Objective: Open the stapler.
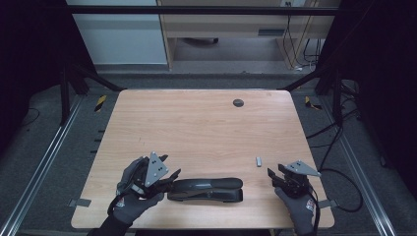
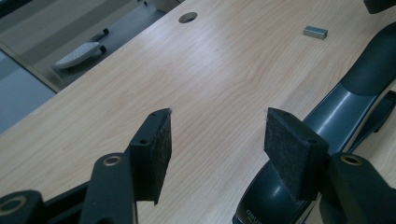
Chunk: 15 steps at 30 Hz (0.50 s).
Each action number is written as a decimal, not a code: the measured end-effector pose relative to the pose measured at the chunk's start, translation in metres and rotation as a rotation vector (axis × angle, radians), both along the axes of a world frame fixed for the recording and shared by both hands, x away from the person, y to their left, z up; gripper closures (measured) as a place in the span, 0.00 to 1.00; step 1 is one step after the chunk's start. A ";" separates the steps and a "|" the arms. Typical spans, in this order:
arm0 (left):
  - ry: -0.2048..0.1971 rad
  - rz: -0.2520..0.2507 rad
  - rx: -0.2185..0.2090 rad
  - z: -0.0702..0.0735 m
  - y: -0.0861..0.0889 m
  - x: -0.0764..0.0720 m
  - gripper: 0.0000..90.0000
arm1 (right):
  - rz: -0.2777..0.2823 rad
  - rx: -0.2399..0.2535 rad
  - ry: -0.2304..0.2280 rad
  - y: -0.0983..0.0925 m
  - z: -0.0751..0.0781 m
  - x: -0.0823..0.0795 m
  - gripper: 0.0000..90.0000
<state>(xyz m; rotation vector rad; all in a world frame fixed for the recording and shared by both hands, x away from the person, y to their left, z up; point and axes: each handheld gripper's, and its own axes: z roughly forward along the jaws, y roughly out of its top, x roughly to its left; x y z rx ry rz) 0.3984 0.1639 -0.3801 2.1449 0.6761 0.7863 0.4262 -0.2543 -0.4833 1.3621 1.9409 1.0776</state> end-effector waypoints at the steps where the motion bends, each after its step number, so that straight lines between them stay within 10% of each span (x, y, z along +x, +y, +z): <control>1: -0.003 -0.003 0.007 0.001 -0.002 0.000 0.45 | 0.002 0.003 0.004 0.001 0.000 0.000 0.59; 15: -0.046 -0.070 0.066 0.007 -0.027 -0.010 0.44 | 0.011 0.004 0.001 0.004 -0.001 0.000 0.59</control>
